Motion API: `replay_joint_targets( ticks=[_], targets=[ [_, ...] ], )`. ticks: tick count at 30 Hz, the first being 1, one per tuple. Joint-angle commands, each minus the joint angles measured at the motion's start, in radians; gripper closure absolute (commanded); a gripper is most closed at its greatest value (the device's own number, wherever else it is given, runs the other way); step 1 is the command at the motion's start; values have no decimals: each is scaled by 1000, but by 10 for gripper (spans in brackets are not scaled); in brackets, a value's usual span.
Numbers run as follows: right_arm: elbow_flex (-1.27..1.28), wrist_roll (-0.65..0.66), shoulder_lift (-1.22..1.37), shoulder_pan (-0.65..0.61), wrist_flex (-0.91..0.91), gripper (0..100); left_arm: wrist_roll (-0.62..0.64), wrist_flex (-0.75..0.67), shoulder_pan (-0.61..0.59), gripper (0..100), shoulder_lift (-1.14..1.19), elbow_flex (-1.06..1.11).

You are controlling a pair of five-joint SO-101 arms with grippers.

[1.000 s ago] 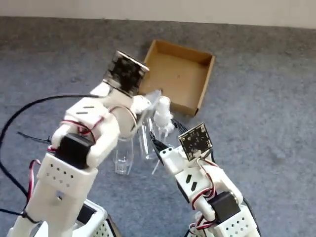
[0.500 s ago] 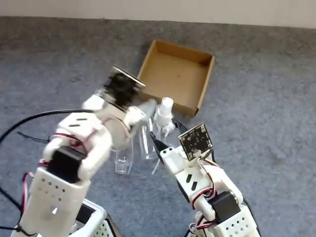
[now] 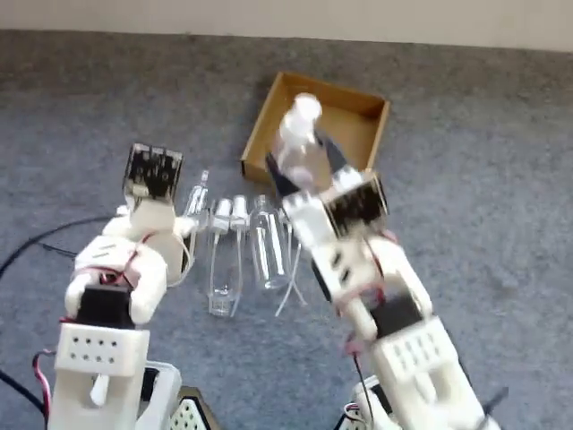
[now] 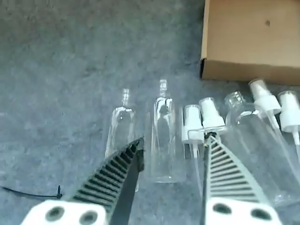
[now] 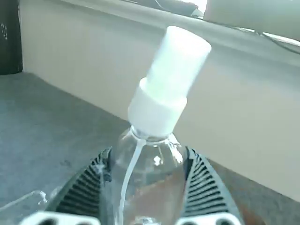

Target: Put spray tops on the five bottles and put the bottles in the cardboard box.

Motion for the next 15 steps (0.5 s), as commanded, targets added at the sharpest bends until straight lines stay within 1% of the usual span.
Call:
replay_joint_targets(
  ticks=[1, 5, 10, 11, 15],
  targets=[
    [-268, 11, 369, 56, -171, 994, 5, -106, -54, 800, -117, 157],
    [-507, 9, 716, 130, -280, 994, 5, -190, -111, 800, -232, 274],
    [-783, 6, 1075, 147, -282, 994, 5, -206, -107, 800, -318, 335],
    [-835, -15, 1138, 147, -286, 994, 5, -206, -102, 800, -328, 341],
    [-1087, -181, 1385, 166, -285, 994, 5, -206, -102, 800, -343, 355]
  ],
)
